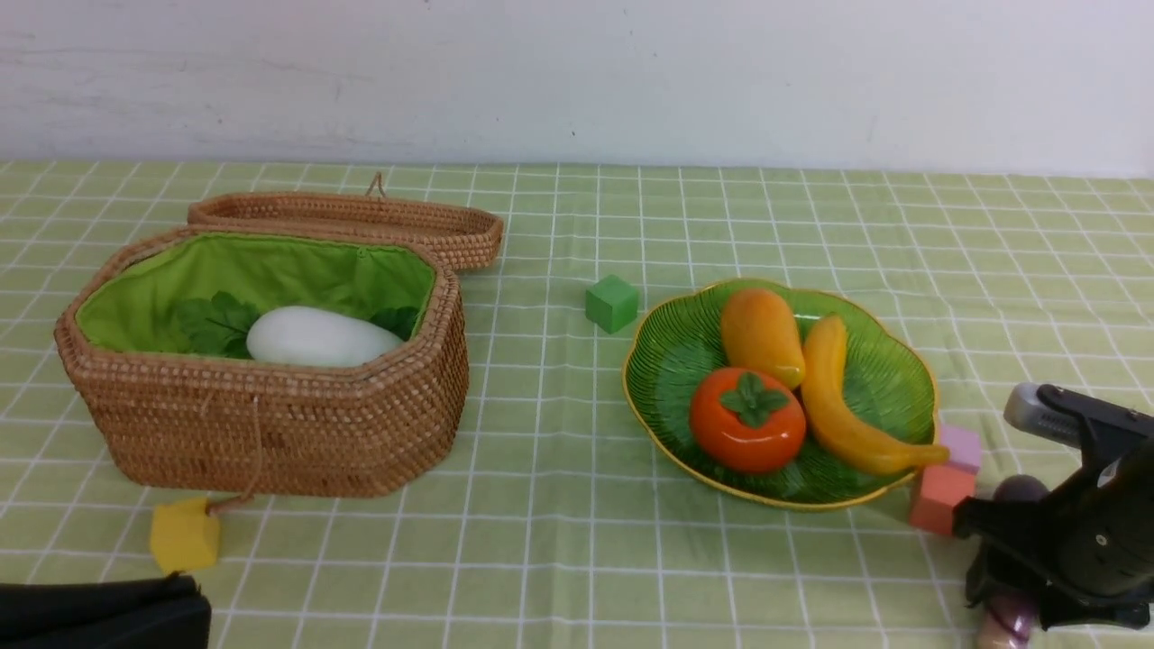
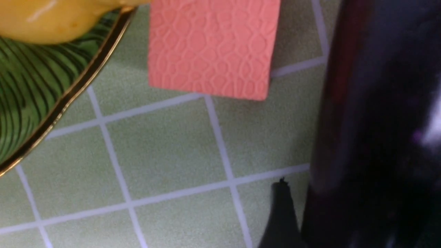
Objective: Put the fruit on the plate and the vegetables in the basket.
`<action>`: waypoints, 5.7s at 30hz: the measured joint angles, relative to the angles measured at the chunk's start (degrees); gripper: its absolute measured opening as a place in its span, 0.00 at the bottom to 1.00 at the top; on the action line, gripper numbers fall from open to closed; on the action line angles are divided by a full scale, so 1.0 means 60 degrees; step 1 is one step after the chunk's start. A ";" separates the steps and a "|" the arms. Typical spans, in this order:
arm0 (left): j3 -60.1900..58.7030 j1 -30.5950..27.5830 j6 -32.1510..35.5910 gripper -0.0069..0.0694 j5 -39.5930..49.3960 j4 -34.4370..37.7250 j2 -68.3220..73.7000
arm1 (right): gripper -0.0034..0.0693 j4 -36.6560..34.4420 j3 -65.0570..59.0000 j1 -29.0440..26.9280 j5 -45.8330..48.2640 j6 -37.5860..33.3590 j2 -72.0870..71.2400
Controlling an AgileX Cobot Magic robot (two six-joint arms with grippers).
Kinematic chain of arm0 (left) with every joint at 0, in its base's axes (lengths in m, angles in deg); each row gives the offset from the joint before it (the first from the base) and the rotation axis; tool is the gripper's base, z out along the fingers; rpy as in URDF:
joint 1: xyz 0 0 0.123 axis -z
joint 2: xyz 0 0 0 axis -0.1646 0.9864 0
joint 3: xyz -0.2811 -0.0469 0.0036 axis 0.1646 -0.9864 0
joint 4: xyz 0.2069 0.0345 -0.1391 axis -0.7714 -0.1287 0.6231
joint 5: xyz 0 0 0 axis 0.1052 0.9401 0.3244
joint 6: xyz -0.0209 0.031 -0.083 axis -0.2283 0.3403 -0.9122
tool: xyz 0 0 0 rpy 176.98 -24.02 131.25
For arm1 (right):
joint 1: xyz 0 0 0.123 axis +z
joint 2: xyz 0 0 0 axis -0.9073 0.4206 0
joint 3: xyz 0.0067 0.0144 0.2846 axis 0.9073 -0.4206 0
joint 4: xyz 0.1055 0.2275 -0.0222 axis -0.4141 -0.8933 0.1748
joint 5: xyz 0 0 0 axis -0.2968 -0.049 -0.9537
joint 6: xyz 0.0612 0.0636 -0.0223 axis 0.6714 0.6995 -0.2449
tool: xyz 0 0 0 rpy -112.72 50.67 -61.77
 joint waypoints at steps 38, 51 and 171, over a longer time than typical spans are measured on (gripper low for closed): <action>0.0000 0.0000 -0.8552 0.10 -0.2251 -0.9246 0.0000 | 0.53 -0.0593 1.2096 0.5531 0.4611 -0.4520 0.2234; 0.0000 0.0000 -1.2570 0.10 -0.1417 -1.2214 0.0000 | 0.53 -0.0646 1.8129 0.6753 0.3646 -0.6056 0.7355; -0.5215 -0.0035 -0.7331 0.14 -0.3977 -0.5219 -0.4075 | 0.04 -0.0836 -0.7509 -0.0668 -0.0933 -0.3485 -1.5722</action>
